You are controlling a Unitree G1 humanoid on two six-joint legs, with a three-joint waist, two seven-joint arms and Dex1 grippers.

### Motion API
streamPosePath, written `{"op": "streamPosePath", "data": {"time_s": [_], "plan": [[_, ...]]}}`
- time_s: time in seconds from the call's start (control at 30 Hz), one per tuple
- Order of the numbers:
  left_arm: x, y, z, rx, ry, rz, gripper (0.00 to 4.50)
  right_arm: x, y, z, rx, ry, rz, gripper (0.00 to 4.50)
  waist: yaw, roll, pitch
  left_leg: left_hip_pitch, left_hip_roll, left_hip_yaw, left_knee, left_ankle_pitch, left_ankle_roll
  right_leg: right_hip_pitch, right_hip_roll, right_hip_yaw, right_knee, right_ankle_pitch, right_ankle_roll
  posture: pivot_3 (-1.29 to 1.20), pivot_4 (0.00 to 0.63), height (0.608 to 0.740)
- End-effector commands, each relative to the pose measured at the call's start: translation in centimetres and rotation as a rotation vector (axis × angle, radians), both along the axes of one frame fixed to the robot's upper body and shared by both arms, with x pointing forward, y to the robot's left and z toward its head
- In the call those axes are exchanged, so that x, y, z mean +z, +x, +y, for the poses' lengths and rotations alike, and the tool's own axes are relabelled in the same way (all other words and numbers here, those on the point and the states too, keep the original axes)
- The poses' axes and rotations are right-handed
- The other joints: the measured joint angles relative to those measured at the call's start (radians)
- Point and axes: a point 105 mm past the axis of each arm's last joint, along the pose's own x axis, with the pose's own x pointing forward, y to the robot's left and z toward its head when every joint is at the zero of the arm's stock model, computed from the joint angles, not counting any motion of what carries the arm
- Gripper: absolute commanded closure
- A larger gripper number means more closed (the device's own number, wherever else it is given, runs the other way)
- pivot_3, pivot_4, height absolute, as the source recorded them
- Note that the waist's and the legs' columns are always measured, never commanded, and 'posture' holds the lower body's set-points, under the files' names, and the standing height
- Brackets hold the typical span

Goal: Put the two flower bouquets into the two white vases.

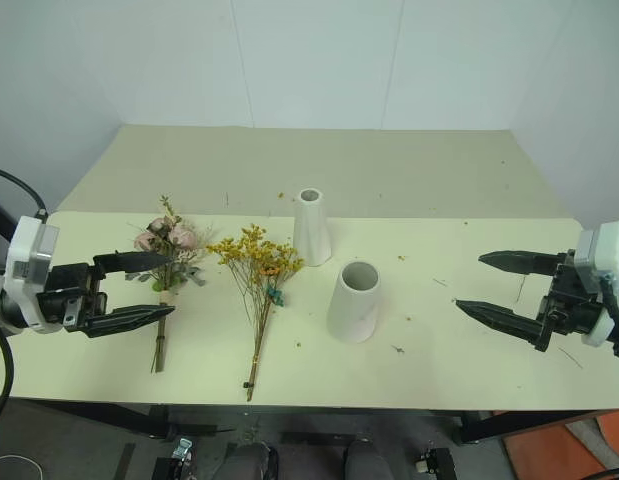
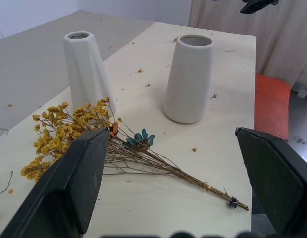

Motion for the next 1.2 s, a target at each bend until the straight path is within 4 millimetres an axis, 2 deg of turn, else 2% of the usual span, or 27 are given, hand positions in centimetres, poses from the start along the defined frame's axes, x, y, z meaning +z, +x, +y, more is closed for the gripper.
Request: {"op": "streamPosePath", "data": {"time_s": [0.03, 0.3, 0.4, 0.57, 0.77, 0.97, 1.07, 1.2], "plan": [[1.0, -0.4, 0.0, -0.009, 0.014, -0.035, 0.07, 0.9, -0.1, 0.2, 0.010, -0.006, -0.045, 0.00, 0.000, 0.000, 0.000, 0.000, 0.000, 0.000, 0.000, 0.000, 0.000, 0.000, 0.000, 0.000, 0.000, 0.000, 0.000, 0.00, 0.150, 0.740], [0.9, -0.3, -0.1, -0.003, 0.012, -0.027, 0.07, 0.9, -0.1, 0.2, 0.009, -0.005, -0.048, 0.00, 0.000, 0.000, 0.000, 0.000, 0.000, 0.000, 0.000, 0.000, 0.000, 0.000, 0.000, 0.000, 0.000, 0.000, 0.000, 0.00, 0.150, 0.740], [0.5, 0.2, 0.0, 0.054, 0.041, -0.009, 0.07, 0.8, -0.1, 0.2, 0.010, -0.003, -0.047, 0.00, 0.000, 0.000, 0.000, 0.000, 0.000, 0.000, 0.000, 0.000, 0.000, 0.000, 0.000, 0.000, 0.000, 0.000, 0.000, 0.00, 0.150, 0.740], [-1.0, 1.4, -0.2, 0.227, 0.211, 0.063, 0.07, 0.7, 0.2, 0.4, 0.012, 0.002, -0.044, 0.00, 0.000, 0.000, 0.000, 0.000, 0.000, 0.000, 0.000, 0.000, 0.000, 0.000, 0.000, 0.000, 0.000, 0.000, 0.000, 0.00, 0.150, 0.740], [-0.9, 2.1, -0.4, 0.387, 0.336, 0.145, 0.07, 0.8, 0.7, 0.4, 0.019, 0.003, -0.039, 0.00, 0.000, 0.000, 0.000, 0.000, 0.000, 0.000, 0.000, 0.000, 0.000, 0.000, 0.000, 0.000, 0.001, 0.000, 0.000, 0.00, 0.150, 0.740], [-1.2, 3.1, 0.6, 0.649, 0.495, 0.370, 0.07, 0.9, 1.0, 0.4, 0.028, 0.002, -0.035, 0.00, 0.001, -0.001, 0.001, 0.000, -0.001, -0.001, 0.000, 0.000, 0.000, 0.000, 0.000, 0.000, 0.001, 0.000, 0.000, 0.00, 0.150, 0.740], [-1.5, 3.5, 0.8, 0.701, 0.516, 0.412, 0.07, 0.9, 1.1, 0.5, 0.031, 0.003, -0.035, 0.00, -0.003, -0.001, 0.000, 0.000, -0.001, 0.000, 0.000, 0.000, 0.000, 0.000, 0.000, 0.000, 0.001, 0.000, 0.001, 0.00, 0.150, 0.740], [-3.2, 4.5, 1.9, 0.781, 0.513, 0.501, 0.07, 0.8, 1.2, 0.6, 0.035, 0.005, -0.034, 0.00, -0.009, -0.001, 0.000, 0.000, -0.001, -0.001, 0.000, 0.000, 0.000, -0.001, 0.000, 0.000, 0.002, 0.000, 0.001, 0.00, 0.150, 0.740]]}}
